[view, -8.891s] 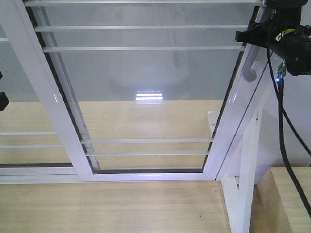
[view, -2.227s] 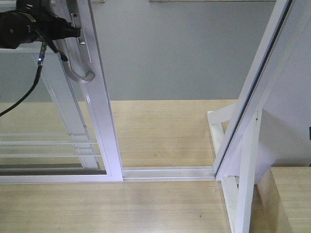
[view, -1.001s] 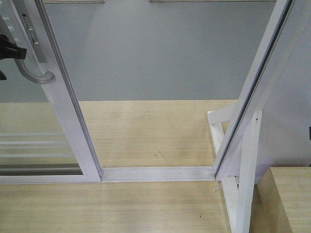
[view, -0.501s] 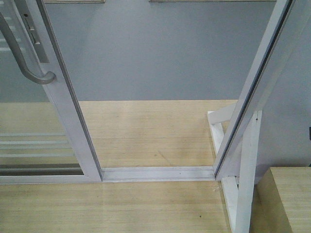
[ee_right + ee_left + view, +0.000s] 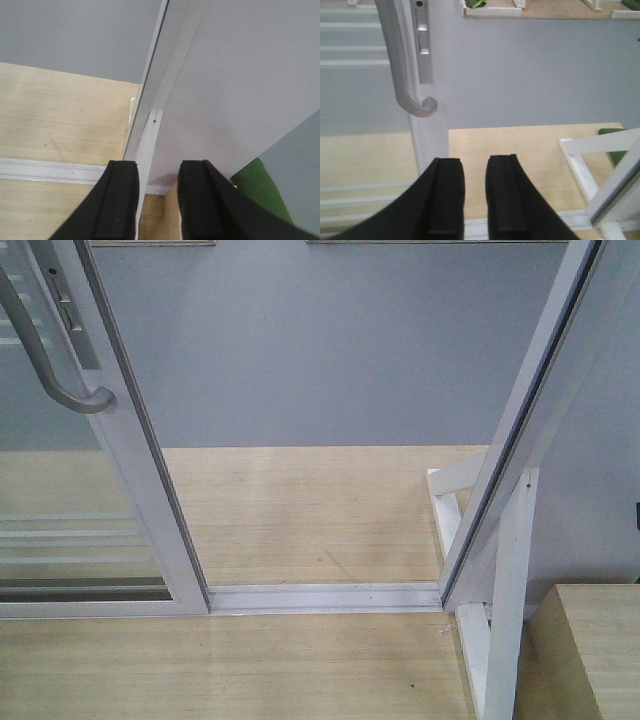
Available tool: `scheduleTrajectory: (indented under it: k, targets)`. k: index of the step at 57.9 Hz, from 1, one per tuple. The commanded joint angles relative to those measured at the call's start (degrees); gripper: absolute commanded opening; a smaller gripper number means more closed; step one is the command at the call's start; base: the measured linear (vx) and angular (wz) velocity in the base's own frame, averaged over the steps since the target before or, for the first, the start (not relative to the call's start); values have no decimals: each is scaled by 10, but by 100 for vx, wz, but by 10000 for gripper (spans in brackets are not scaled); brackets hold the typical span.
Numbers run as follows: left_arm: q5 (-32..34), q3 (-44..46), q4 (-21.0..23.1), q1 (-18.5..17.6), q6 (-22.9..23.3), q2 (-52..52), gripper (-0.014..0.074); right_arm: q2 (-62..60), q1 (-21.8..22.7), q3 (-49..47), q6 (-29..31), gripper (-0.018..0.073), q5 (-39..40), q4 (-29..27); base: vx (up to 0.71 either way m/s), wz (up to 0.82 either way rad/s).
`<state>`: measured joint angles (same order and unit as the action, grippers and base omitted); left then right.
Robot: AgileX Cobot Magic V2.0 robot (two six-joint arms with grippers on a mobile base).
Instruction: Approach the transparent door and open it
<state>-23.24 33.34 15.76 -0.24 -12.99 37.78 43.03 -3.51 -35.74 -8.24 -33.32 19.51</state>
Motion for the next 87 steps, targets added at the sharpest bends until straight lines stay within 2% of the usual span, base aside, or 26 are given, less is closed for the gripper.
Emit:
scheduleTrajectory:
  k: [1,4,9,13,17,20,26,33,37,79,87]
  targets:
    - [111,-40,-37,-1,5,-42,211,-3,3,-16,3,295,37,10,0,0]
    - [152,-78,-74,-1,21,-77,180,-3,3,-16,3,295,36,10,0,0]
    - [219,-151,-131,4,97,-137,117,-3,3,-16,3,295,36,10,0,0]
    - [245,-200,-158,5,164,-184,61,-3,3,-16,3,295,36,10,0,0]
    - [255,-239,-165,5,189,-226,6,-3,3,-16,3,295,36,10,0,0]
    - [256,-264,-164,5,185,-254,-9,-3,3,-16,3,295,36,10,0,0]
    - [256,-315,-162,2,145,-315,-8,-3,3,-16,3,295,36,10,0,0]
    - [256,-362,-138,2,118,-400,-8,-3,3,-16,3,295,36,10,0,0]
    - [237,-358,-140,2,120,-386,-7,-3,3,-16,3,295,33,10,0,0]
    - [237,-358,-139,2,123,-385,-8,-3,3,-14,3,295,25,8,0,0]
    - [237,-358,-139,2,123,-385,-8,-27,3,19,7,275,37,37,0,0]
